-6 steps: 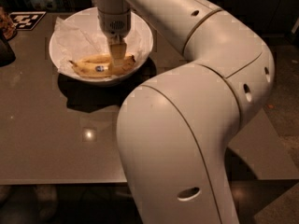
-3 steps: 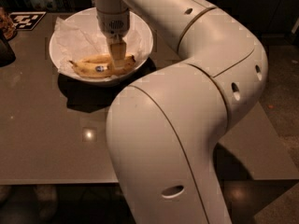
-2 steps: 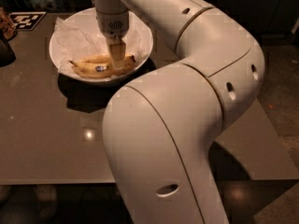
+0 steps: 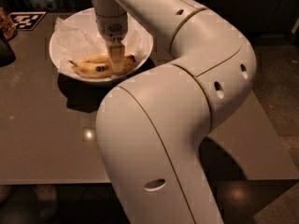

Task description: Pick banana from white bowl

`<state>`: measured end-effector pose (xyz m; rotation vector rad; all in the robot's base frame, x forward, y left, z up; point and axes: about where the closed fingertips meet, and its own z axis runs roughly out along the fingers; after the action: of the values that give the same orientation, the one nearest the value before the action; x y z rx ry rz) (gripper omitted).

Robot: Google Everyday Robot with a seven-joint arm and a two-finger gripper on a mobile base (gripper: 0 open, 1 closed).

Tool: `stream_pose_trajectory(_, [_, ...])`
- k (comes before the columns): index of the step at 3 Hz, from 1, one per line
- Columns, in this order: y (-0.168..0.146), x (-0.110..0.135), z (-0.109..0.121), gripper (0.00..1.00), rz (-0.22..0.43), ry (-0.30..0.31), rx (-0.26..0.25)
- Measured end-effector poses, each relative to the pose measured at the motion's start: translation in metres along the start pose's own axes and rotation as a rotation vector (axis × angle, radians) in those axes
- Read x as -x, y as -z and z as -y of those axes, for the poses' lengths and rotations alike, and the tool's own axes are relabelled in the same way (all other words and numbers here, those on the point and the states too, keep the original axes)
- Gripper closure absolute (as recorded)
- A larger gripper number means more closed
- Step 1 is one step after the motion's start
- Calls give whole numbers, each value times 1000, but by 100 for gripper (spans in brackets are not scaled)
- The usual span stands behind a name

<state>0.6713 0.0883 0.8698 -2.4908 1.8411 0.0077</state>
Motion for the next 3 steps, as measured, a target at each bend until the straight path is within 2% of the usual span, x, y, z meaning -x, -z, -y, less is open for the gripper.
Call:
stream_pose_trajectory(2, [-17, -3, -1, 54, 14, -13, 41])
stream_pose_trajectory(3, [-22, -4, -2, 74, 17, -15, 55])
